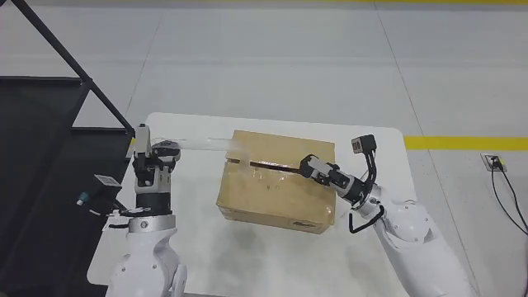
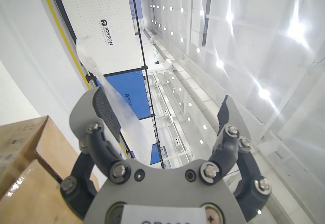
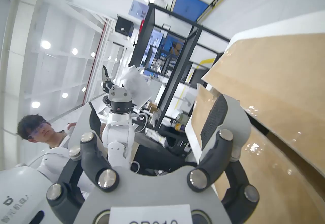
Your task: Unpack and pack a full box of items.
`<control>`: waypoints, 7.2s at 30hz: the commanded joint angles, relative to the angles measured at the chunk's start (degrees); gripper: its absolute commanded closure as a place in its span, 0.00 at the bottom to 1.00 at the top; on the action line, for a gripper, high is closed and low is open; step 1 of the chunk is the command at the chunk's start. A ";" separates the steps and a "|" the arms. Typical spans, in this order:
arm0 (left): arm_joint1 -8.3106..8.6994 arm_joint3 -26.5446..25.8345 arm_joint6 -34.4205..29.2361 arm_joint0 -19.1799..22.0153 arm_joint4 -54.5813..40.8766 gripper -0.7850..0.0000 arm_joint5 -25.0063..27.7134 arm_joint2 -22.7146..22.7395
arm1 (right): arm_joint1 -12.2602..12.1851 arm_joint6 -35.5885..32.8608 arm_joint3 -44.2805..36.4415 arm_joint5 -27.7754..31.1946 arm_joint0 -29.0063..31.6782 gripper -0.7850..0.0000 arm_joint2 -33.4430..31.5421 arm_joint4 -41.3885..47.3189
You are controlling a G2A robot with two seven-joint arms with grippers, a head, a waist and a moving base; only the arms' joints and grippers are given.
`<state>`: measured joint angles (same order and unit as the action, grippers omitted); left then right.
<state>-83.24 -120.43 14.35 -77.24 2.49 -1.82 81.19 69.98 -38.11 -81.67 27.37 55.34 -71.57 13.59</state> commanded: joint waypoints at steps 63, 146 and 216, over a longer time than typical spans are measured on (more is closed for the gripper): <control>-3.39 -1.00 2.65 5.52 1.32 0.00 -14.28 -9.83 | 3.80 48.89 -23.02 -14.01 14.21 1.00 3.29 -72.82; -1.35 3.53 -18.67 -4.91 -11.72 1.00 -10.59 -3.52 | 8.83 39.88 -30.22 -25.72 4.16 1.00 4.74 -58.56; -1.02 4.21 -28.69 29.24 2.48 1.00 -30.36 -16.17 | 4.07 -0.99 -3.64 -0.25 1.87 0.00 -20.45 -23.10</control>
<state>-84.16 -115.93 -14.42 -48.57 5.23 -31.90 65.30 74.05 -39.10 -85.30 27.12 57.21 -92.02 -9.51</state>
